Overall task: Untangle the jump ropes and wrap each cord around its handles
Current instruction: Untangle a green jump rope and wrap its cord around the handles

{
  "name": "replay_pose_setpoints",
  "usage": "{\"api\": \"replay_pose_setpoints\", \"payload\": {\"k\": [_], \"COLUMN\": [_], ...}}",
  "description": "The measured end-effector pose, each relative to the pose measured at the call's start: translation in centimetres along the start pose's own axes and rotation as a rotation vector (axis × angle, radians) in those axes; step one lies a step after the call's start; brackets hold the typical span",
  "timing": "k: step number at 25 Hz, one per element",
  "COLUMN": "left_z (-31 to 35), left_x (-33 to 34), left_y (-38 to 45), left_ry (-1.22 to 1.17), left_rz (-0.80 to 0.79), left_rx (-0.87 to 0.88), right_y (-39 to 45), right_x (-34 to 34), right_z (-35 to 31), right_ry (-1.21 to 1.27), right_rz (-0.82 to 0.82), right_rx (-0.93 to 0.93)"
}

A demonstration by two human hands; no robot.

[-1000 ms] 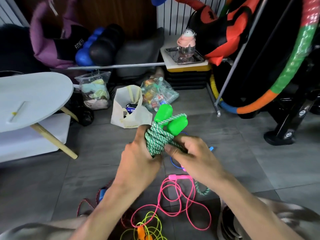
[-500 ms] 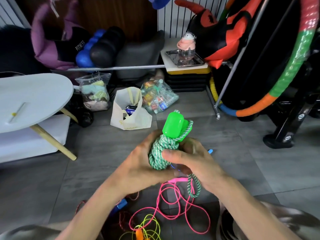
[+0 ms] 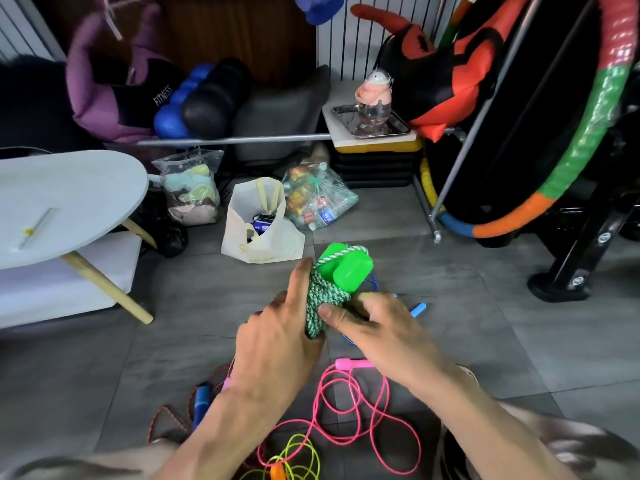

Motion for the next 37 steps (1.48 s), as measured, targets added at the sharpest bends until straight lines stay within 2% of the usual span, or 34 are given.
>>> {"api": "replay_pose_setpoints", "payload": {"k": [2, 4, 6, 7, 8, 11, 13, 16, 20, 21, 23, 27, 30, 37], "left_z": [-0.1, 0.2, 0.4, 0.2, 0.0, -0.4, -0.2, 0.0, -0.3, -0.5, -0.6, 1.4, 1.1, 1.3], "left_x": [-0.1, -0.2, -0.7, -0.7, -0.7, -0.8, -0.9, -1.0, -1.0, -1.0, -1.0, -0.5, 0.2, 0.2], "left_y": [0.1, -0.1, 0.1, 0.3, 0.4, 0.8, 0.8, 0.8, 1.3, 1.3, 1.2, -0.2, -0.6, -0.9], "left_ry": [-0.207, -0.676, -1.172, -1.286, -1.3, -1.044, -0.977, -0.894, -0.838, -0.832, -0.764, -0.492, -0.429, -0.377], "left_rz": [-0.001, -0.125, -0.155, -0.143, -0.131, -0.063, -0.026, 0.026, 0.023, 0.016, -0.003, -0.045, -0.037, 0.027], "left_rx": [0.054, 0.033, -0.019, -0.049, -0.045, 0.03, 0.044, 0.006, -0.007, 0.001, 0.031, 0.227, 0.192, 0.262], "right_y": [0.1, 0.3, 0.5, 0.4, 0.2, -0.5, -0.8, -1.3, -2.4, -2.6, -2.7, -2.4, -1.8, -2.6], "right_x": [-0.6, -1.5, -2.1, -2.4, -2.4, -1.7, -1.7, -2.3, -2.7, -2.9, -2.8, -2.4, -1.9, -1.0], "right_z": [-0.2, -0.5, -1.0, -1.3, -1.6, -1.9, -1.4, -0.7, -1.8, -2.2, -2.7, -3.2, -2.2, -2.3], "right_ry": [0.018, 0.018, 0.078, 0.119, 0.137, 0.063, 0.048, 0.003, -0.069, -0.071, 0.025, 0.115, 0.19, -0.049], "right_rz": [0.026, 0.011, -0.033, -0.061, -0.096, -0.156, -0.11, 0.093, 0.404, 0.437, 0.394, 0.277, 0.272, 0.472], "right_rx": [-0.066, -0.132, -0.17, -0.17, -0.173, -0.143, -0.079, -0.05, -0.241, -0.299, -0.366, -0.456, -0.374, -0.498]}}
Point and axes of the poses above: each hand's wrist, its own y-axis towards the middle knuckle, its own x-axis out of the palm, z = x × y, the point moved 6 cm from there along y, towards the middle knuckle, and after that the axes turned 5 degrees about z, right-handed, at the moved point
